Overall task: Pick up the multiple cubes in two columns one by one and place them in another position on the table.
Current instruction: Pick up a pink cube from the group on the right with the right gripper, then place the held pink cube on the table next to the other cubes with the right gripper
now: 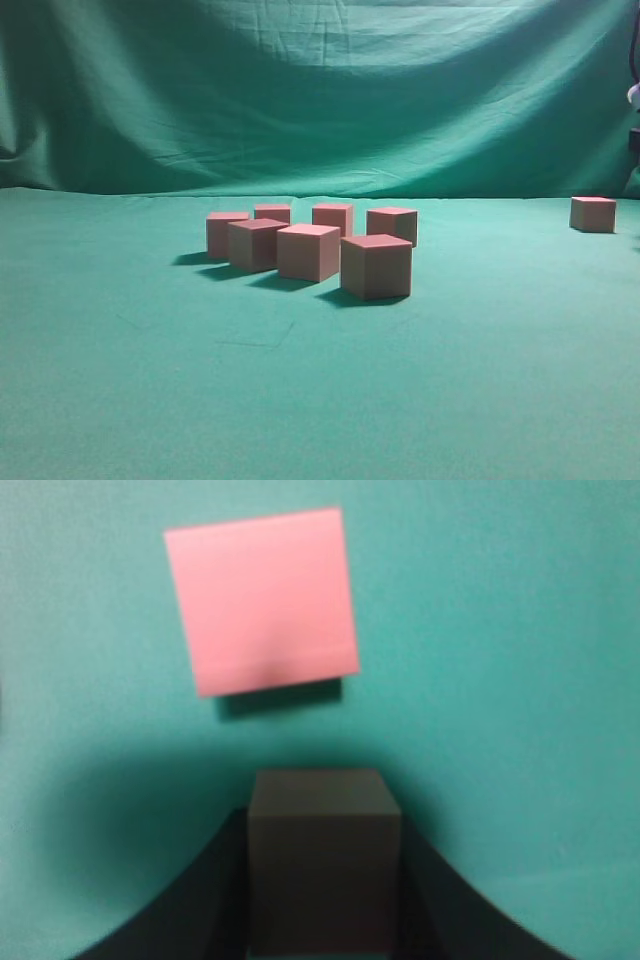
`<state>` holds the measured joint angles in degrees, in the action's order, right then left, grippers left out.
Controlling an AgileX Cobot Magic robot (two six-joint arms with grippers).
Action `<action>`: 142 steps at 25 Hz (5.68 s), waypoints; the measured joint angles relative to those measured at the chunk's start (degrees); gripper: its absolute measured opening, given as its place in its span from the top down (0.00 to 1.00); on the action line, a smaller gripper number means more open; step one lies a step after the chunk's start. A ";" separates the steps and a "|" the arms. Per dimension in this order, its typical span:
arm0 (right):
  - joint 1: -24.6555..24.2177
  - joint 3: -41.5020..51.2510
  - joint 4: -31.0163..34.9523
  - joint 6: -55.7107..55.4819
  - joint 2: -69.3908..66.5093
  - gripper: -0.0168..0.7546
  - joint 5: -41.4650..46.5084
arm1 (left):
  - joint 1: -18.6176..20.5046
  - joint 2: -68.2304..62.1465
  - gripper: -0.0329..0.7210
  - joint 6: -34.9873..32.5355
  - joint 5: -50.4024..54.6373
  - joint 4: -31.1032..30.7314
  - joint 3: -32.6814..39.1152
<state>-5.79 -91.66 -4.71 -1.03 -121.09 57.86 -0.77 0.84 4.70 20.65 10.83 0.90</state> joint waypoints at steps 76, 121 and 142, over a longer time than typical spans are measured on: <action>61.11 35.87 -1.95 -12.88 29.31 0.63 -12.69 | 0.00 0.00 0.96 0.00 0.00 0.00 0.00; 61.51 32.97 -18.17 -28.13 19.03 0.63 -15.75 | 0.00 0.00 0.96 0.00 0.00 0.00 0.00; 61.51 32.97 -18.17 -28.39 17.52 0.63 -15.90 | 0.00 0.00 0.96 0.00 0.00 0.00 0.00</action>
<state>55.72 -58.70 -22.88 -29.42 -103.57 41.95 -0.77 0.84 4.70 20.65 10.83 0.90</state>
